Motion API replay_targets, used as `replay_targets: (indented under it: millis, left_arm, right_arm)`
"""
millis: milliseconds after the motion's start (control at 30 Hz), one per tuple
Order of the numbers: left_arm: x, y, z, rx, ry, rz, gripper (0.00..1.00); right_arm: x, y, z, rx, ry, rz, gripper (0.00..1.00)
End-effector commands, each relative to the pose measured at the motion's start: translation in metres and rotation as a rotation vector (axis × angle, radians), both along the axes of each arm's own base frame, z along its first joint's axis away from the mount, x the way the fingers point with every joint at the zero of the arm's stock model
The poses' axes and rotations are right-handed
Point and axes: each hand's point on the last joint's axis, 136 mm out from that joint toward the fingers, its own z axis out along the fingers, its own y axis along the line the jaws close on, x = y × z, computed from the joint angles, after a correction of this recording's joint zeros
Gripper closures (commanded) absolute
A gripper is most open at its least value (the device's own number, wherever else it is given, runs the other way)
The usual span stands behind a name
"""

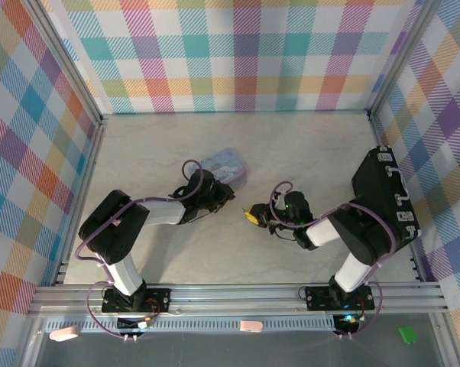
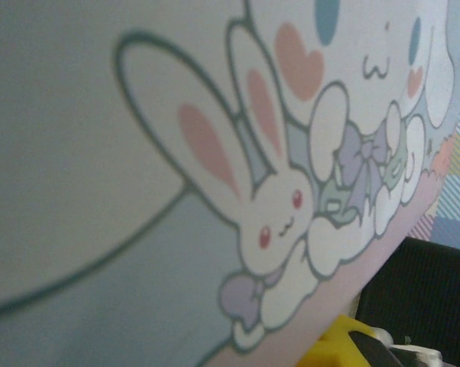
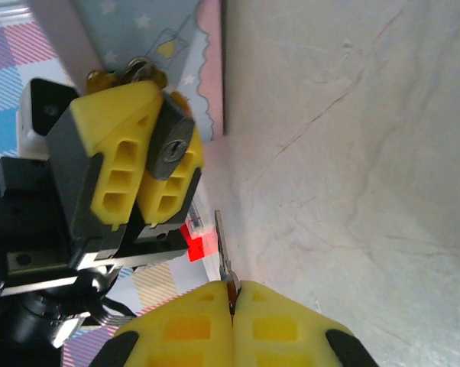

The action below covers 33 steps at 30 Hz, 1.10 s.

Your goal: Unlock the padlock with the key

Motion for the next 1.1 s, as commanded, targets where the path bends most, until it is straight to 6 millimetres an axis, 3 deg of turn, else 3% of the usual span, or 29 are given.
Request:
replay_targets:
  millis: [0,333,600,733,967,1067]
  left_arm:
    - [-0.001,0.002,-0.007,-0.057,0.048,0.030,0.98]
    - [-0.003,0.004,-0.005,-0.060,0.056,0.038,0.98]
    - [-0.003,0.004,0.000,-0.072,0.051,0.042,0.98]
    - [-0.004,0.003,-0.001,-0.082,0.061,0.042,0.98]
    - [-0.003,0.002,0.005,-0.111,0.062,0.048,0.98]
    - [-0.004,0.003,0.007,-0.116,0.061,0.052,0.98]
  right_arm:
    - [0.014,0.008,0.018,0.098,-0.021,-0.048,1.00]
    - [0.023,0.025,0.022,0.152,-0.025,-0.056,1.00]
    - [0.028,0.023,0.014,0.196,-0.002,-0.099,1.00]
    - [0.029,0.024,0.026,0.207,-0.044,-0.091,1.00]
    - [0.028,0.023,0.009,0.193,0.019,-0.102,1.00]
    - [0.031,0.022,0.017,0.198,-0.012,-0.107,1.00]
